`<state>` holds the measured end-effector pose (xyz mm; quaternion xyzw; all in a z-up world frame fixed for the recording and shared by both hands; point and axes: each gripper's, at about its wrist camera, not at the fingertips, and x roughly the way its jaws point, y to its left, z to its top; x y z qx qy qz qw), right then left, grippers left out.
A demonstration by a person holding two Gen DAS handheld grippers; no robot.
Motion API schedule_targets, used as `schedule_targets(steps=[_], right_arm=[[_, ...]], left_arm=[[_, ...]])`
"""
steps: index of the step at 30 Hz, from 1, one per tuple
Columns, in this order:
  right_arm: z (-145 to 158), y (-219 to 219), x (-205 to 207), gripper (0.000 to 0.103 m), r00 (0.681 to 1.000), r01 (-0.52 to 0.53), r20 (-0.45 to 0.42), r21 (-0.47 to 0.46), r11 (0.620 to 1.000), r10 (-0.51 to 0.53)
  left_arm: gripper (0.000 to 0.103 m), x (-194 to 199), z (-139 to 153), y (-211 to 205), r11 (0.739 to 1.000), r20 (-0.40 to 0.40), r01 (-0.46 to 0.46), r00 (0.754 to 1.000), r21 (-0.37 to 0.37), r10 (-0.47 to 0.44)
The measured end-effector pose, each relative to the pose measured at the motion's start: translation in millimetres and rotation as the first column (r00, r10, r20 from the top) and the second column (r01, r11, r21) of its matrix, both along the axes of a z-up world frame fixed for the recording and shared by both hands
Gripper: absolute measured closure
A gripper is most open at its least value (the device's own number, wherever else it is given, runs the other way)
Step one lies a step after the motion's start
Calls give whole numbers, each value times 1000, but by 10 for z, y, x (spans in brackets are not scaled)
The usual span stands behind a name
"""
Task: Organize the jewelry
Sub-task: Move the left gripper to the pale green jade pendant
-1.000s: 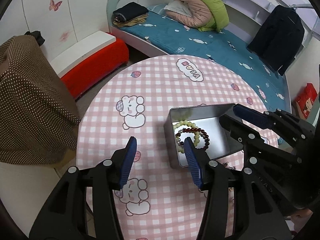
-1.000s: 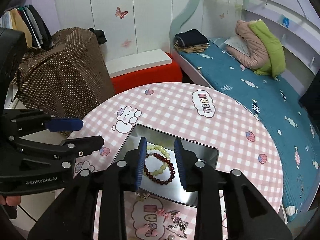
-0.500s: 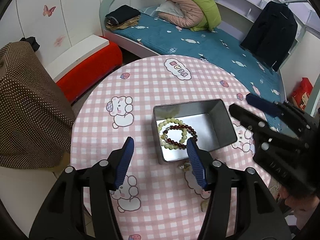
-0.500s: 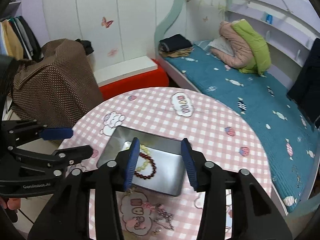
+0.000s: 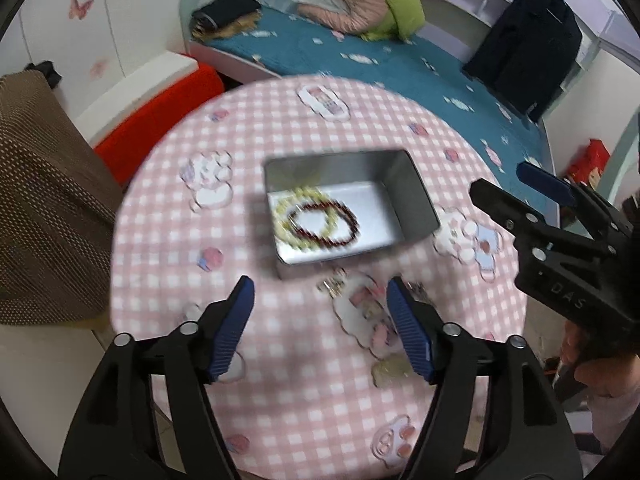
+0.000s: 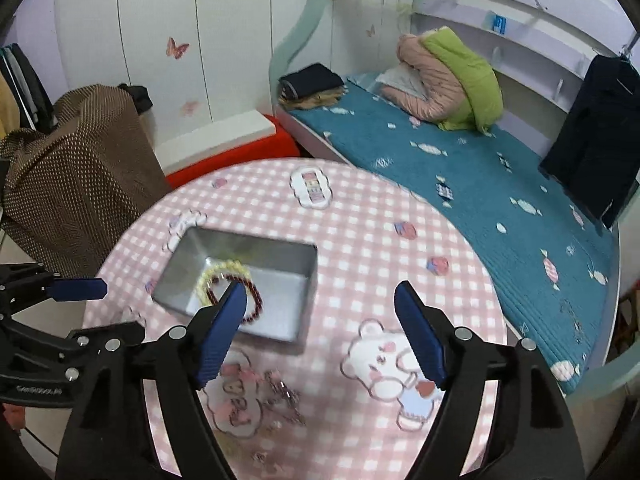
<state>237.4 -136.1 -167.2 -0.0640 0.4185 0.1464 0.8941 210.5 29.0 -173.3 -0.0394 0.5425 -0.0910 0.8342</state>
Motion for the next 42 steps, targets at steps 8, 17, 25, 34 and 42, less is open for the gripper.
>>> schedule_targets(steps=[8, 17, 25, 34, 42], right_arm=[[-229, -210, -238, 20, 996, 38, -73, -55, 998, -42], [-387, -484, -548, 20, 986, 79, -142, -81, 994, -90], [-501, -665, -817, 20, 974, 107, -190, -82, 991, -121], [-553, -785, -966, 20, 967, 126, -211, -82, 989, -141], [-537, -813, -1019, 20, 969, 120, -214, -32, 992, -124]], left_arm=[[24, -183, -407, -304, 997, -132, 83, 988, 1, -82], [23, -310, -828, -646, 989, -227, 147, 964, 23, -138], [24, -298, -1042, -846, 996, -281, 71, 958, 51, -54], [47, -322, -1170, -1056, 989, -283, -27, 957, 146, 67], [59, -278, -1175, -1165, 989, -260, -54, 961, 140, 90]])
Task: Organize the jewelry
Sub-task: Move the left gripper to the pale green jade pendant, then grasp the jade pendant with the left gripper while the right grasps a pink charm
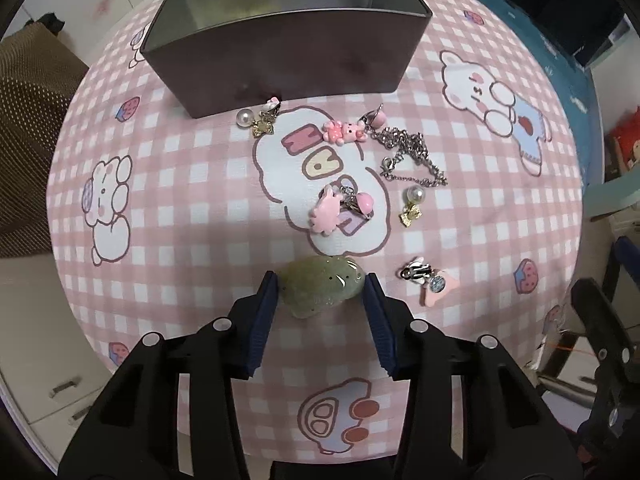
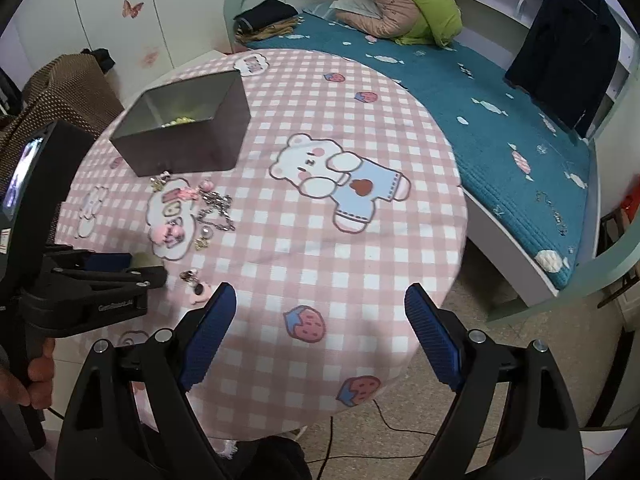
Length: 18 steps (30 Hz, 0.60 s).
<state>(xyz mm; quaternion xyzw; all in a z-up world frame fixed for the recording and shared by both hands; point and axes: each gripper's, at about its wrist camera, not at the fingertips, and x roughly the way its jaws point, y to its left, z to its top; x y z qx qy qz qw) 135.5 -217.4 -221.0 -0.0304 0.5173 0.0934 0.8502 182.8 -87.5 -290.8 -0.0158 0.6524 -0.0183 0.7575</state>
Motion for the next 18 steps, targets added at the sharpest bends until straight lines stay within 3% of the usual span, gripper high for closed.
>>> schedule_targets(steps=[4, 11, 18], right_arm=[[18, 95, -7, 20, 999, -37, 11, 13, 999, 37], [-9, 384, -17, 20, 988, -156, 27, 21, 988, 155], [-125, 724, -25, 45, 962, -271, 6, 29, 962, 271]], left_arm=[[60, -5, 31, 239, 999, -3, -21, 1000, -49, 21], [60, -109, 65, 438, 998, 3, -26, 1000, -50, 26], [60, -249, 179, 693, 999, 24, -26, 999, -40, 27]])
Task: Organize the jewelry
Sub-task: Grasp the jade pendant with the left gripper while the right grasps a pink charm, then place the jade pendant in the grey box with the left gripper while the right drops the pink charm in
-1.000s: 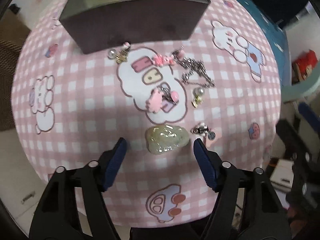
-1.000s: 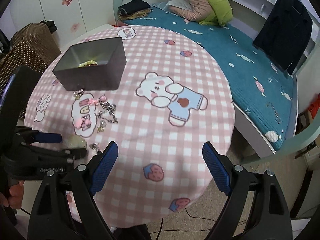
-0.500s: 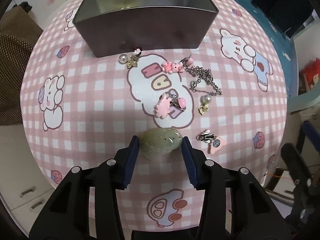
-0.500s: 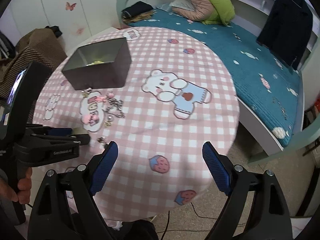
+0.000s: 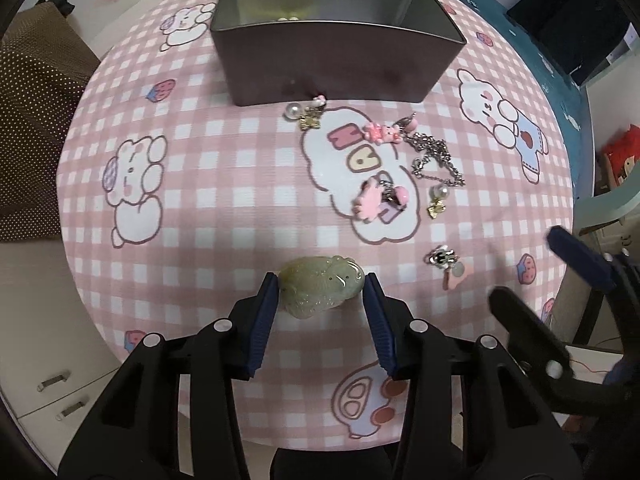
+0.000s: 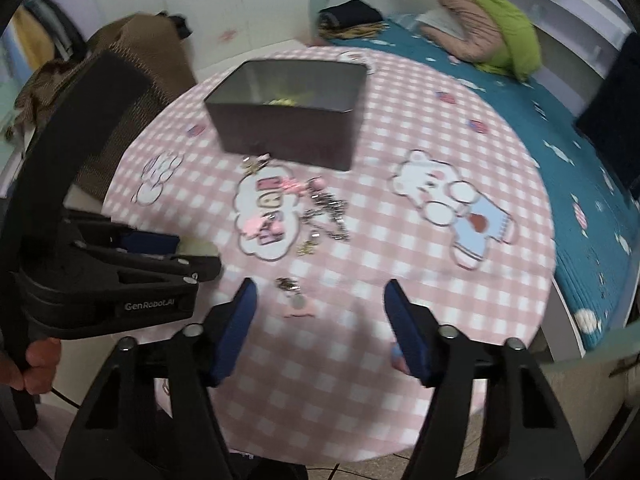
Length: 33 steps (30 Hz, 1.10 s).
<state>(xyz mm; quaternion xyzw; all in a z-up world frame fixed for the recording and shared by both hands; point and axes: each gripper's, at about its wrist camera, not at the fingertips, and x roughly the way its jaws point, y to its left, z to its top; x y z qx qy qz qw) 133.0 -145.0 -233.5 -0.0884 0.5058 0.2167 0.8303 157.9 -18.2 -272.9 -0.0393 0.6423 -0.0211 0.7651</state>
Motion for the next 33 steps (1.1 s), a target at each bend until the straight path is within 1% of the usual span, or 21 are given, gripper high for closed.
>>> schedule_targets(steps=[2, 4, 8, 11, 12, 13, 20, 22, 27, 33], right_arm=[[-53, 68, -2, 47, 1000, -16, -7, -7, 1000, 16], [-124, 145, -12, 51, 999, -37, -17, -13, 999, 37], [-297, 257, -54, 68, 996, -72, -48, -56, 996, 69], [-402, 276, -60, 74, 997, -57, -58, -81, 995, 53], [-402, 269, -75, 79, 998, -51, -39, -76, 996, 49], [-412, 261, -77, 81, 998, -46, -35, -78, 996, 43], [-403, 240, -60, 82, 999, -31, -28, -73, 997, 29], [-381, 252, -37, 82, 1000, -21, -21, -69, 997, 19], [-261, 245, 22, 82, 1000, 2, 12, -67, 998, -1], [-14, 224, 148, 82, 997, 29, 76, -49, 998, -26]], left_arm=[[60, -46, 48, 66, 1000, 11, 12, 1000, 17, -12], [60, -85, 84, 105, 1000, 18, 17, 1000, 21, -18], [60, -167, 149, 202, 1000, 17, 10, 1000, -5, -10], [60, -219, 237, 305, 1000, 34, 5, 999, -23, -5], [60, -234, 258, 338, 1000, 37, 4, 999, -28, -3], [60, -248, 277, 364, 999, 38, 5, 999, -36, -4], [60, -299, 307, 432, 999, 37, 22, 999, -37, -21], [60, -280, 308, 393, 999, 42, 24, 999, -35, -23], [60, -214, 375, 348, 999, 62, 25, 998, -39, -22], [60, -78, 517, 378, 998, 103, 21, 995, -51, -16]])
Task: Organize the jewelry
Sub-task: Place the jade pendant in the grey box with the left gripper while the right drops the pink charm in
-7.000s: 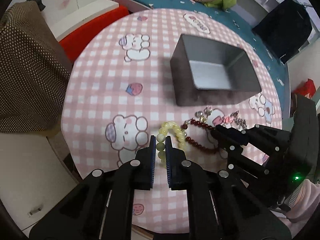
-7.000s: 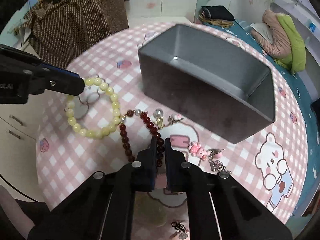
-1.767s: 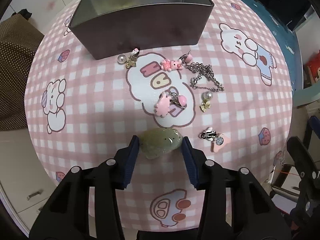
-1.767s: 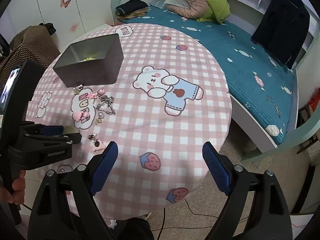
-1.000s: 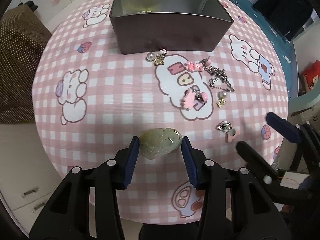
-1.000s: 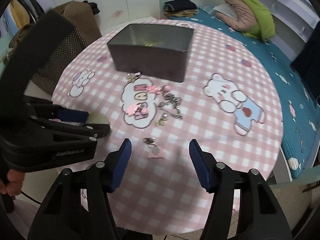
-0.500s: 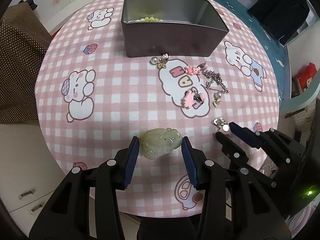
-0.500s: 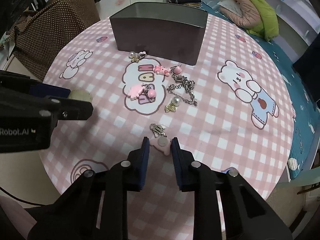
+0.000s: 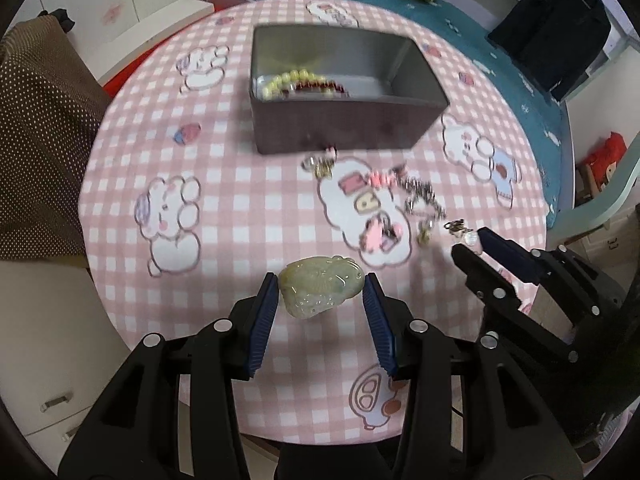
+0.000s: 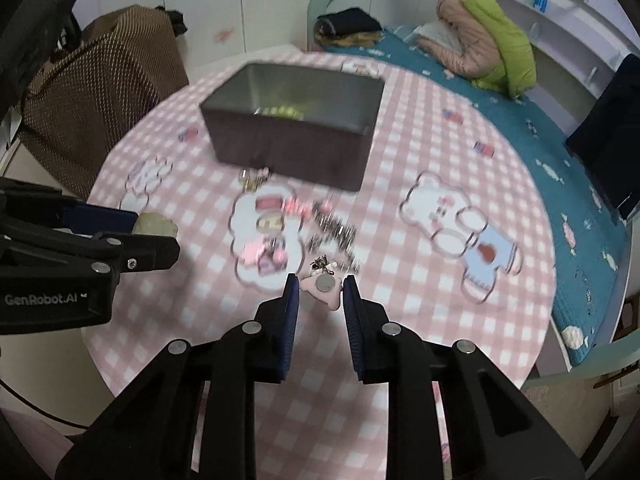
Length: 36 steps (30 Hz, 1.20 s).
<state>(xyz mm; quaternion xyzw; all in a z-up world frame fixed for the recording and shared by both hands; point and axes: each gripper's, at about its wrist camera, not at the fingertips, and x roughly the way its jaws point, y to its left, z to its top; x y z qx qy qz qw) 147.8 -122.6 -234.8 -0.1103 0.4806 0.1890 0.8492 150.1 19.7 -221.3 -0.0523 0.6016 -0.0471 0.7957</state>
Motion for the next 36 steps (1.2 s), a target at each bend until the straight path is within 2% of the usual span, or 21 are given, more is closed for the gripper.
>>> schedule_targets(steps=[9, 16, 24, 28, 32, 36], right_arm=[[345, 43, 295, 82, 995, 33, 95, 40, 999, -37], [409, 176, 565, 82, 992, 29, 124, 44, 999, -34], [341, 302, 812, 82, 994, 26, 106, 27, 999, -29], [323, 294, 897, 81, 993, 59, 99, 23, 998, -61], [342, 254, 934, 74, 989, 84, 119, -4, 996, -83], [358, 156, 966, 72, 986, 120, 119, -1, 993, -119]], left_arm=[[60, 341, 282, 112, 999, 96, -39, 995, -17, 41], [60, 602, 403, 118, 999, 154, -1, 988, -41, 7], [60, 844, 358, 157, 998, 154, 16, 988, -64, -6], [60, 929, 323, 150, 997, 149, 26, 989, -78, -14], [60, 1034, 275, 110, 994, 136, 41, 990, -98, -27], [60, 1137, 212, 19, 989, 125, 69, 991, -127, -53]])
